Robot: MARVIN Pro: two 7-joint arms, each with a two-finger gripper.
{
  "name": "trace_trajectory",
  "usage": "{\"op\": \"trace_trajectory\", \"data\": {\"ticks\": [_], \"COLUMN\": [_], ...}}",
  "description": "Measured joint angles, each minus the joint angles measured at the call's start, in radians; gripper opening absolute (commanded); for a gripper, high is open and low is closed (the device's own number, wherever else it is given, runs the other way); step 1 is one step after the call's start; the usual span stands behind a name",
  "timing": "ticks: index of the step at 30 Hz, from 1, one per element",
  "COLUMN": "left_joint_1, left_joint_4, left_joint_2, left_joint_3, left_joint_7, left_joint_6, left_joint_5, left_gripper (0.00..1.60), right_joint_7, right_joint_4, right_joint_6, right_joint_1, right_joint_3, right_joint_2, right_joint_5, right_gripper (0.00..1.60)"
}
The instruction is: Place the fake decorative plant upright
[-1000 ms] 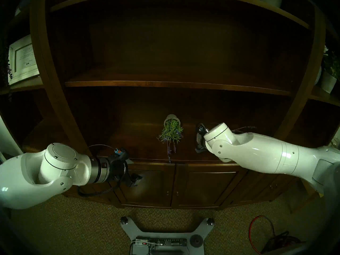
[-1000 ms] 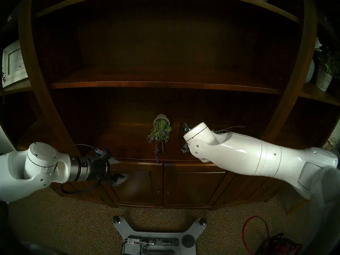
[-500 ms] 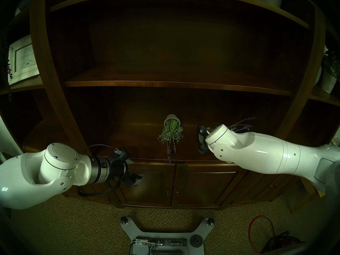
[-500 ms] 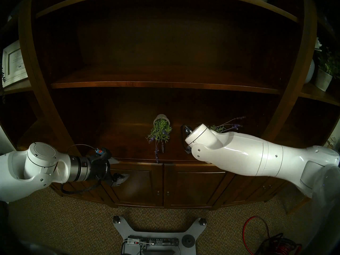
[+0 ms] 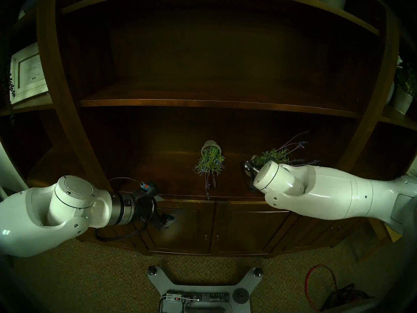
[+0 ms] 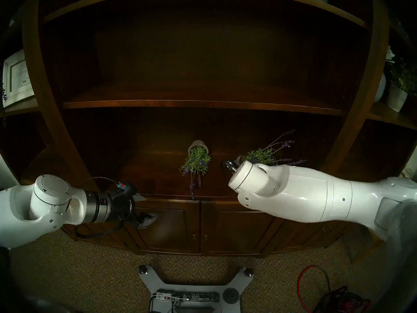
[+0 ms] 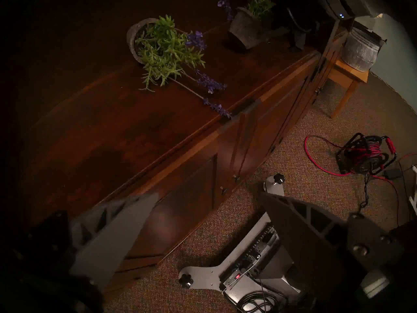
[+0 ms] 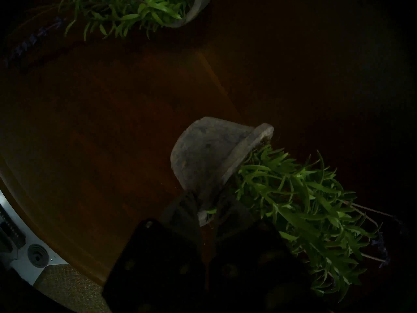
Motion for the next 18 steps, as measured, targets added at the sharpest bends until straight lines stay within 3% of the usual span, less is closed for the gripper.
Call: {"op": "trace_trajectory", "data": {"ticks": [18], "left_joint_1": [0.0], "left_joint_4": [0.0], "left_joint_2": [0.0], "left_joint_3": [0.0], "left_joint_7": [0.0], "left_joint_6": [0.0], "left_joint_5": [0.0], "left_gripper": [1.6], "right_joint_7": [0.001], "right_joint_4": [-0.067], "right_joint_6": [0.0], "right_joint_1": [0.084], "right_joint_3": [-0.193], "right_joint_2": [0.075], "right_joint_5": [-0.174], "right_gripper": [0.0]}}
